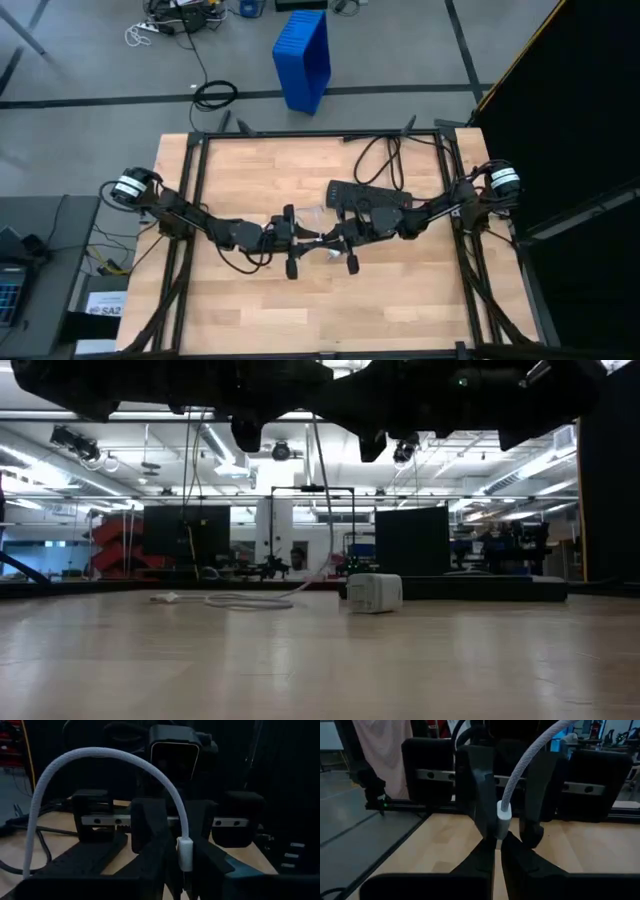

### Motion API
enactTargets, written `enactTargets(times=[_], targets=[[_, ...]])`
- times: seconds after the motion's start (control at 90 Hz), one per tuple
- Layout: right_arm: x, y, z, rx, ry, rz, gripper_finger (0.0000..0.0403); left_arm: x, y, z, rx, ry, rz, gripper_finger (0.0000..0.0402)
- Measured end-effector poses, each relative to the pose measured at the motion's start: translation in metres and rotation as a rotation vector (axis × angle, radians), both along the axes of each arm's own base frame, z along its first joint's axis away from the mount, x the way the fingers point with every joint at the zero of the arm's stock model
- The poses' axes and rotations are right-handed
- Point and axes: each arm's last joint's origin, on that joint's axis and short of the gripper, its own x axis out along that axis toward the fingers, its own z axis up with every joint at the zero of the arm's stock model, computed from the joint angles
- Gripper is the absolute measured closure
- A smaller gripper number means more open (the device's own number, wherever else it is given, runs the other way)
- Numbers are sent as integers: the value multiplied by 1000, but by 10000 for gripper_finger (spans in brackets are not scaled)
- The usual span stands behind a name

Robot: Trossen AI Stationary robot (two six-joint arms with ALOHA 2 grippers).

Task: Insert USB
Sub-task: Insert the white charger cable into the white charger adapter

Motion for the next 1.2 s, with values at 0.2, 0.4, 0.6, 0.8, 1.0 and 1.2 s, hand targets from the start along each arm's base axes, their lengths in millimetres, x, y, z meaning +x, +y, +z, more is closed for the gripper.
enactTargets(times=[0.2,0.4,0.6,0.8,1.0,1.2], targets=[[0,0,-2,-2,20,0,403,0,0,-1,0,16,-6,337],[0,0,-2,-3,24,1,403,-9,2,9,-49,73,-41,337],[0,0,-2,-1,20,-1,403,-10,2,8,-51,78,-42,337],[0,0,-2,11,21,-1,403,-9,2,8,-50,82,-43,337],[0,-1,-2,14,22,-4,403,-7,5,11,-54,69,-49,337],[0,-2,-2,14,28,-8,403,-5,5,13,-53,74,-73,344]])
